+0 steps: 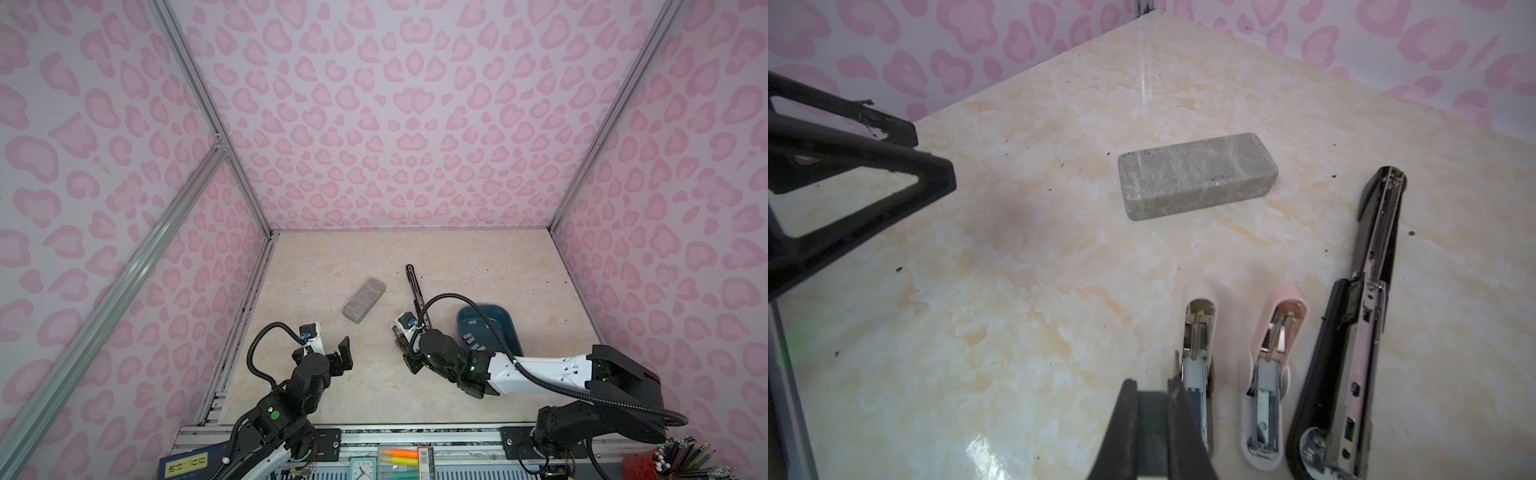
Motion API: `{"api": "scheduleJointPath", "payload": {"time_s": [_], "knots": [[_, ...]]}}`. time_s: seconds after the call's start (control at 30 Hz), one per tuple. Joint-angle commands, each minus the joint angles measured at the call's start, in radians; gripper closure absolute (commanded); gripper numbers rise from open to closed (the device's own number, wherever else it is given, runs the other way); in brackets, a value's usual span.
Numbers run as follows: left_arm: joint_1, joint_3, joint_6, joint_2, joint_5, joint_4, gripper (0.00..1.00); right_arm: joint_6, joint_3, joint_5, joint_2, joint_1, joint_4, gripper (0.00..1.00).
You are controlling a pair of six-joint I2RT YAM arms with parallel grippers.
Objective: Load the staples into the stapler
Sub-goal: 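Carry the staple strip toward the small staplers while the left gripper draws back, then lower the staple strip into the open channel of the white stapler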
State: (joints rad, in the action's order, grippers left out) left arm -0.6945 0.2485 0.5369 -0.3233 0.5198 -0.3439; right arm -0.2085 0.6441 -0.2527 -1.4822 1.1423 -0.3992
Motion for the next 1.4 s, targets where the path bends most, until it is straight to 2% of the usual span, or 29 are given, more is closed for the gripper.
{"api": "scheduleJointPath", "payload": {"time_s": [0.0,0.03,0.07,0.1,0.13,0.17,0.2,0.23,0.3,0.5,0.7,0.97,1.37], "knots": [[0.000,0.006,0.011,0.006,-0.002,0.019,0.02,0.108,-0.106,0.012,-0.111,-0.039,-0.291,0.94],[0.000,0.007,0.012,0.006,-0.001,0.018,0.02,0.156,-0.051,0.049,-0.138,-0.051,-0.213,0.97],[0.001,0.006,0.012,0.008,-0.005,0.018,0.02,0.200,0.039,0.022,-0.155,-0.044,-0.046,1.00],[0.000,0.005,0.011,0.009,-0.013,0.020,0.02,0.182,0.076,-0.044,-0.175,-0.033,-0.031,1.00],[0.000,0.005,0.009,0.006,-0.018,0.020,0.02,0.157,0.073,-0.033,-0.197,-0.026,-0.061,1.00],[-0.001,0.007,0.009,0.002,-0.020,0.022,0.02,0.181,0.074,0.055,-0.214,-0.021,-0.074,1.00],[0.000,0.006,0.009,-0.001,-0.021,0.024,0.02,0.200,0.093,0.058,-0.228,-0.004,-0.049,1.00],[-0.001,0.006,0.009,-0.004,-0.020,0.026,0.02,0.202,0.118,-0.010,-0.236,0.022,-0.011,1.00],[-0.002,0.009,0.009,-0.010,-0.021,0.029,0.02,0.192,0.122,-0.105,-0.236,0.052,-0.015,1.00],[-0.001,0.010,0.009,-0.027,-0.019,0.035,0.02,0.148,0.117,-0.112,-0.235,0.052,-0.015,1.00],[-0.002,0.015,0.009,-0.045,-0.020,0.036,0.02,0.114,0.068,-0.086,-0.200,0.026,-0.039,1.00],[-0.003,0.017,0.011,-0.049,-0.024,0.036,0.02,0.066,-0.010,0.011,-0.135,-0.025,-0.073,1.00],[-0.005,0.017,0.012,-0.048,-0.023,0.035,0.02,0.037,-0.014,0.059,-0.180,-0.068,-0.108,1.00]]}}
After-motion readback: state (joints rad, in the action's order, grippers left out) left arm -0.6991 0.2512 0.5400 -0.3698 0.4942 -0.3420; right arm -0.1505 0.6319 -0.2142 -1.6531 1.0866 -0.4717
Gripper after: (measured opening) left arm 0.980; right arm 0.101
